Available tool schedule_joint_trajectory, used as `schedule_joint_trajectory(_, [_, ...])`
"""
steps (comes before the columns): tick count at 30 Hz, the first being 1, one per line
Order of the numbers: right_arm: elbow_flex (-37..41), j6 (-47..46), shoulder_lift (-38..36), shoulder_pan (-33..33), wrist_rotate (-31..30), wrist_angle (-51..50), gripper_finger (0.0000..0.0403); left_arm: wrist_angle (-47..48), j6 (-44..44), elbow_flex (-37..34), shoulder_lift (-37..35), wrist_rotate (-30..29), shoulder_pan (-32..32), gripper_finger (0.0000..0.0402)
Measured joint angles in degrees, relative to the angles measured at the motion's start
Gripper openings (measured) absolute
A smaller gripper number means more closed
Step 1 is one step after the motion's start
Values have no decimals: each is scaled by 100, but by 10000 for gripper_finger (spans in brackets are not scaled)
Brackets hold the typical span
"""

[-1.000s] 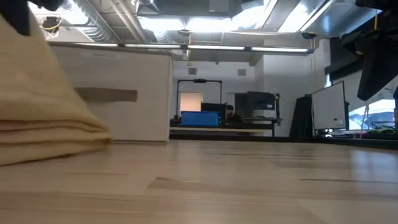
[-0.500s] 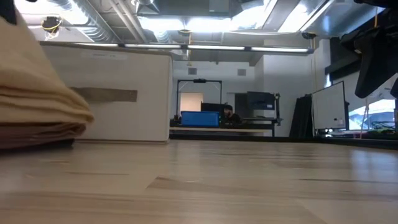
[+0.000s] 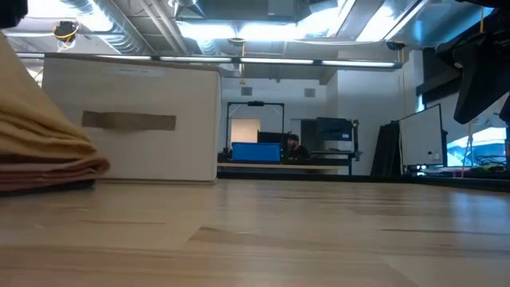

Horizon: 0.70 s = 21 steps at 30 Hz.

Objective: Fold towel
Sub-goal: Stack the yellow towel on the light orange towel

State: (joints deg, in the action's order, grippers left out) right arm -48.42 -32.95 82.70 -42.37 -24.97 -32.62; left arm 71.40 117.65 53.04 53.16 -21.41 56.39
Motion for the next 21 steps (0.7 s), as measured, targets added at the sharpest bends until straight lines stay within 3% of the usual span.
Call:
schedule_joint_trajectory(9, [0,0,0,0,-4,15,209,206,77,-2,362,24,-3,12])
schedule_joint_trajectory(12, [0,0,0,0,-4,17,209,302,56,-2,437,291,-6,23])
schedule_joint_trajectory(21, [0,2,0,0,-7,71,209,922,452,-7,325,1267,-12,135])
